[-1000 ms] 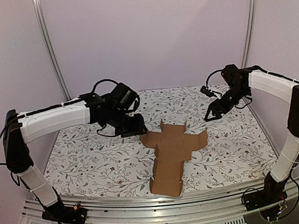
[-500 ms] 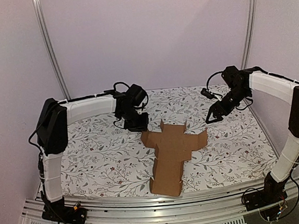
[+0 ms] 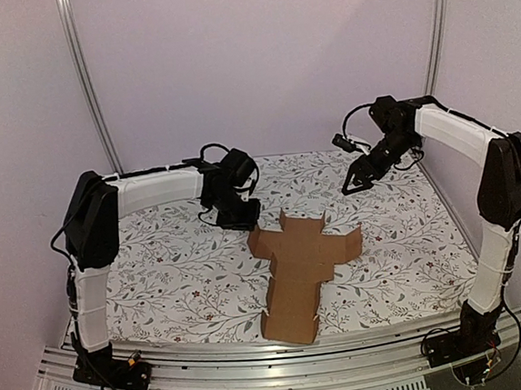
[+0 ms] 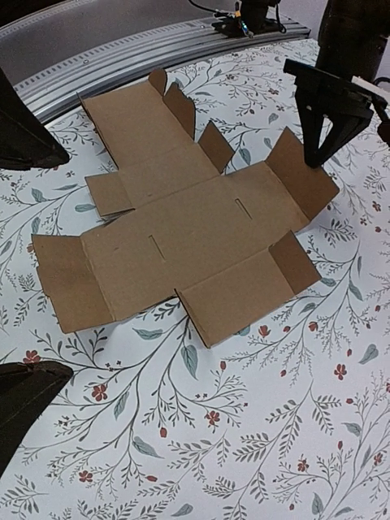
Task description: Fold the paper box
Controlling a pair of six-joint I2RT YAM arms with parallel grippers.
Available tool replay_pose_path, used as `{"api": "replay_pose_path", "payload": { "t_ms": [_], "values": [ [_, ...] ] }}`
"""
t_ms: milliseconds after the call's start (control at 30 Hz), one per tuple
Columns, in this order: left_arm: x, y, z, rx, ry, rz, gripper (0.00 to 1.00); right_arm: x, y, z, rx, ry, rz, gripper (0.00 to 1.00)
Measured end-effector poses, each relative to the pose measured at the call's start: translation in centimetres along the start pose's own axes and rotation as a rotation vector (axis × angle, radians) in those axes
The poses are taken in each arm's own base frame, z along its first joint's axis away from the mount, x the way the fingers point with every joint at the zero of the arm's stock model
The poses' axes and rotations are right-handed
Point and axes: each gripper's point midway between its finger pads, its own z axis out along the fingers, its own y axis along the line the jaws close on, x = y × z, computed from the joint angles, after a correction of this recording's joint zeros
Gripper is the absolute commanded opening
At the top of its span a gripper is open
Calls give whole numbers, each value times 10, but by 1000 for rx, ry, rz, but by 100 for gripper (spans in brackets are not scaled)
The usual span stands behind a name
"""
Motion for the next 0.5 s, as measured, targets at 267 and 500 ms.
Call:
{"api": "replay_pose_path", "payload": {
  "t_ms": [267, 500],
  "values": [
    [20, -44, -46, 43, -102, 233, 0, -5, 1, 24, -46, 71, -14, 82],
    [32, -87, -78, 100, -220, 355, 0, -18, 12, 42, -101, 108, -44, 81]
  ]
}}
